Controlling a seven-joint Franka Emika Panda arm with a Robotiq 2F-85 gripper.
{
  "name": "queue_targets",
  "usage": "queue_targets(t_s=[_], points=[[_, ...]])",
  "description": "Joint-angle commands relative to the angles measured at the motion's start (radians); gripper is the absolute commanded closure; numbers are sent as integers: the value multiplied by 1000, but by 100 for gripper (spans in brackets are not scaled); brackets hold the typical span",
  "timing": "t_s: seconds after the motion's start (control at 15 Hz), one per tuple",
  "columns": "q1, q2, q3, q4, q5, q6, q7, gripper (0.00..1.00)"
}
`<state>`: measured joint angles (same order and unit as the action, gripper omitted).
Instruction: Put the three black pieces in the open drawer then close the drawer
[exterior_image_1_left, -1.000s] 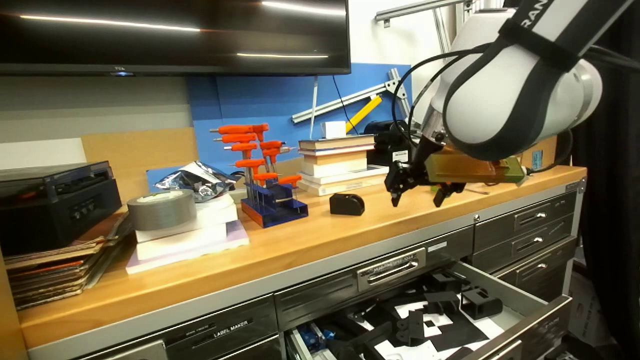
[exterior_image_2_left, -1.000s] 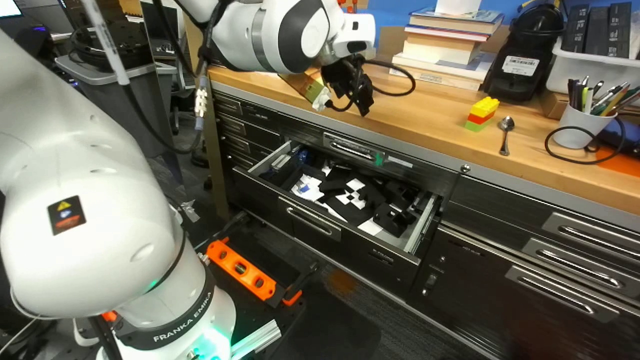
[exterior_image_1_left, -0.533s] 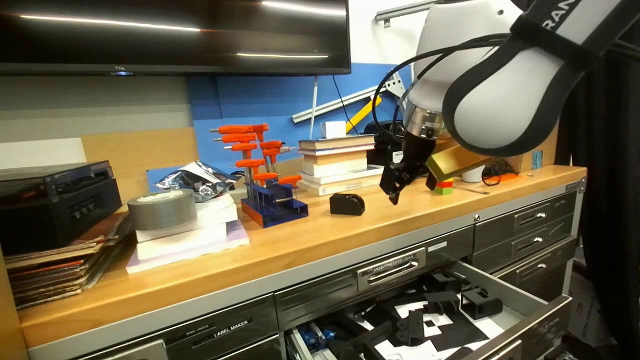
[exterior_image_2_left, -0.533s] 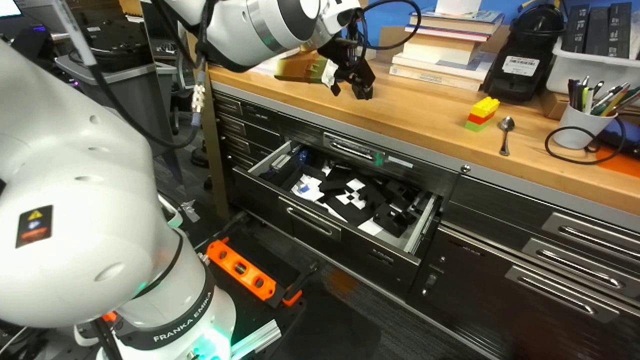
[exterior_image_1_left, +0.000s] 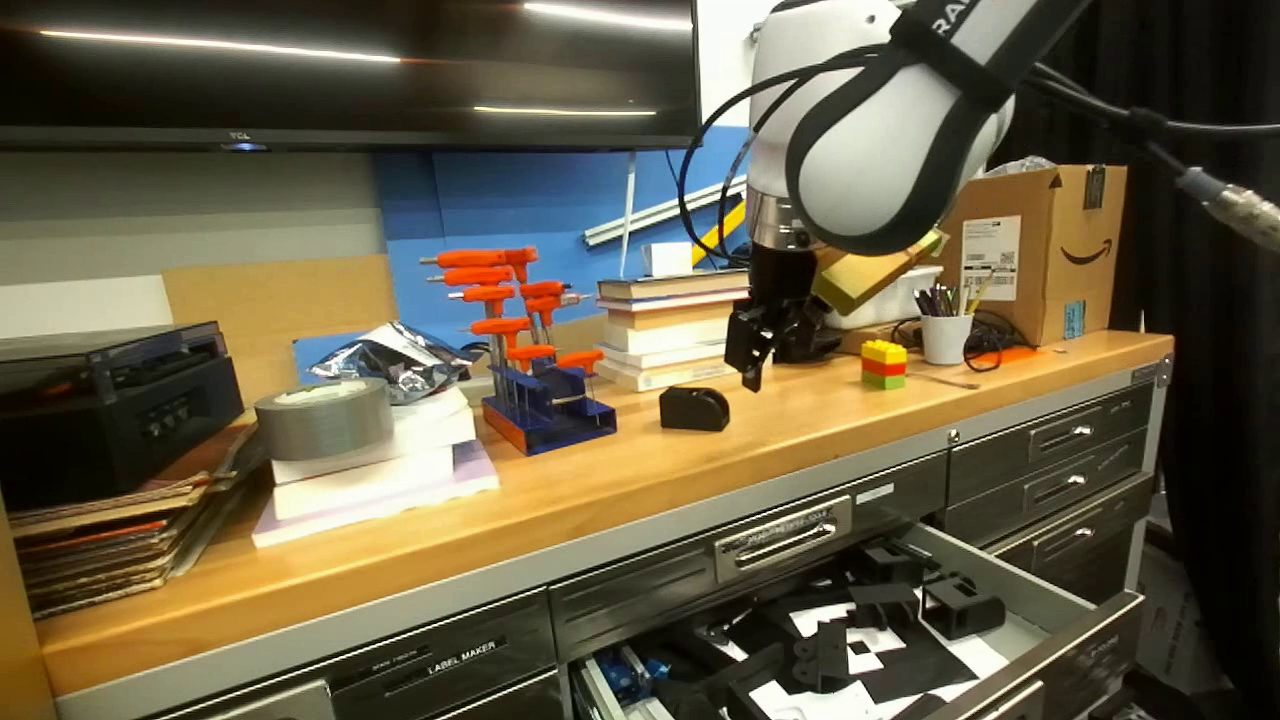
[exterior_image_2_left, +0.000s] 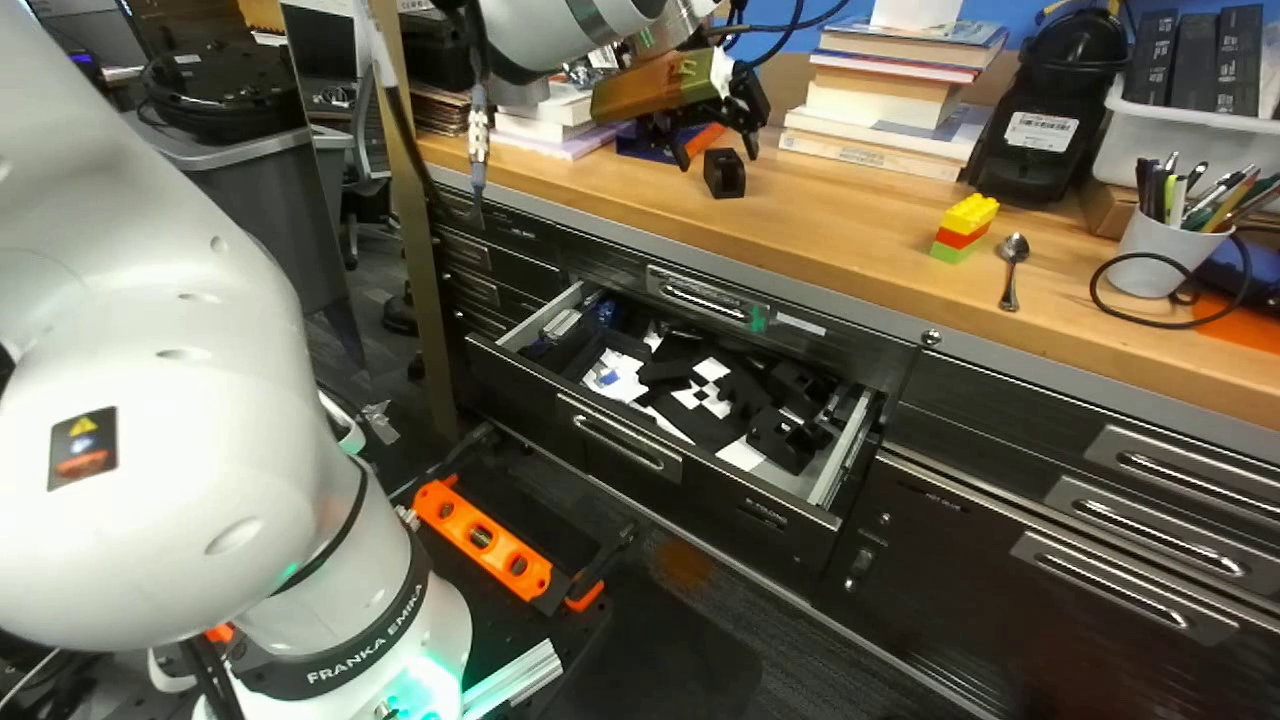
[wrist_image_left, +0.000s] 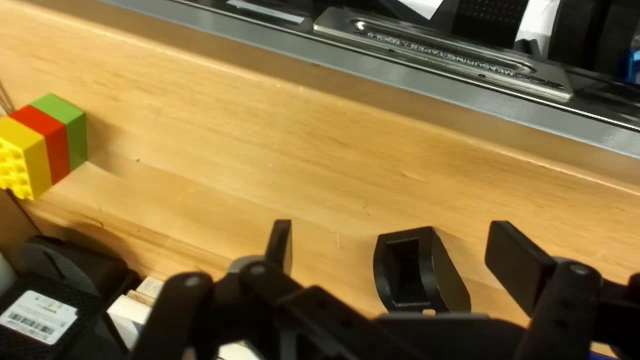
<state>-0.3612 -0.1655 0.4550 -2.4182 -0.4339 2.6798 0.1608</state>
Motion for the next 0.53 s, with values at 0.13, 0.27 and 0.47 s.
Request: queue_targets(t_s=[0.13, 0.27, 0.47], points=[[247, 203, -208, 280, 20, -192, -212, 0], [300, 254, -251, 355, 46, -239, -303, 0], [348, 321, -289, 447, 69, -300, -417, 0]])
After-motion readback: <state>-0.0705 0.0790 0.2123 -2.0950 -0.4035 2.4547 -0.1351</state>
